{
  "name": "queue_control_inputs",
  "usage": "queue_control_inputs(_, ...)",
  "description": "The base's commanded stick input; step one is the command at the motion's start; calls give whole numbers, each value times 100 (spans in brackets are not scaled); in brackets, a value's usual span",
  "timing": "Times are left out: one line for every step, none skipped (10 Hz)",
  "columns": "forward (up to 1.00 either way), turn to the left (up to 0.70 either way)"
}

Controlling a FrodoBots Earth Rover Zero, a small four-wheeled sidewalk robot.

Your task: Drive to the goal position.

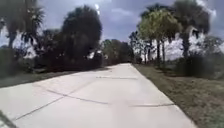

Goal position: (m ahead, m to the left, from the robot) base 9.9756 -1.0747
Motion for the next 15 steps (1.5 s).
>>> queue_control_inputs(85, 0)
queue_control_inputs(85, 0)
queue_control_inputs(85, 0)
queue_control_inputs(85, 0)
queue_control_inputs(85, -18)
queue_control_inputs(85, -34)
queue_control_inputs(85, -12)
queue_control_inputs(85, 0)
queue_control_inputs(85, 0)
queue_control_inputs(85, 0)
queue_control_inputs(85, 0)
queue_control_inputs(85, 0)
queue_control_inputs(85, 0)
queue_control_inputs(85, 0)
queue_control_inputs(85, 0)
